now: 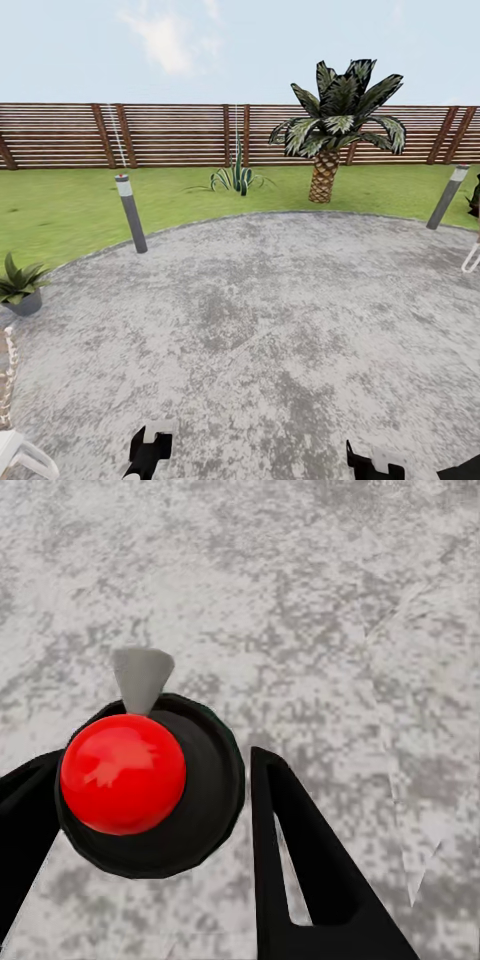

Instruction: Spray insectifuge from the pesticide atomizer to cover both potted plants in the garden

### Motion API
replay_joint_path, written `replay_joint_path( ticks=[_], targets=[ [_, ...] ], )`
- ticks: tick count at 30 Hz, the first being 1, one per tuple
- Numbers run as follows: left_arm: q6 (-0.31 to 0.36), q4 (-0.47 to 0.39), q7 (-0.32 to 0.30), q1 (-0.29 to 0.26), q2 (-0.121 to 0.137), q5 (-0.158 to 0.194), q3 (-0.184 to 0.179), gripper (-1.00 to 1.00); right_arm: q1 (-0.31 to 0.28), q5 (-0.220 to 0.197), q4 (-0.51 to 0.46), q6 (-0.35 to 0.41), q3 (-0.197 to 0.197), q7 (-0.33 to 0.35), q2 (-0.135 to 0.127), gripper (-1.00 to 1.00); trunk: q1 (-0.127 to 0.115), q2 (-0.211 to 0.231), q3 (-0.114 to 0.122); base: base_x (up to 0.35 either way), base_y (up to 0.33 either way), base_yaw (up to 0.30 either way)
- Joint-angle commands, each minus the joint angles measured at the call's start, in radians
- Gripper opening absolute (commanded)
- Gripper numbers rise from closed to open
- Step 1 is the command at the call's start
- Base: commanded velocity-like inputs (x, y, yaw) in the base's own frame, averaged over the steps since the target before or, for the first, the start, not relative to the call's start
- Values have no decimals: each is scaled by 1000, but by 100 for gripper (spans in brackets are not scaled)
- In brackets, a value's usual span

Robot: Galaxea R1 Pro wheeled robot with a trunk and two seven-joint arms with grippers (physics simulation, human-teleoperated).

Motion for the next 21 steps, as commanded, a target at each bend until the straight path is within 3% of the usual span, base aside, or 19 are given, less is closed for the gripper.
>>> replay_joint_path(
  ticks=[1, 8, 21],
  targets=[
    [-3, 1, 3, 0, -1, -11, 6, -100, -1, 11, 2, -3, -3, -8, 0, 100, 0, 0, -1, 338, 0, 5],
    [-3, 1, 3, 0, -1, -11, 6, -100, -1, 11, 2, -3, -2, -8, 0, 100, 0, 0, -1, 338, 0, 151],
    [-3, 1, 3, -1, -1, -10, 6, -100, -1, 11, 2, -2, -2, -8, 0, 100, 0, 0, -1, 338, 0, 271]
  ],
)
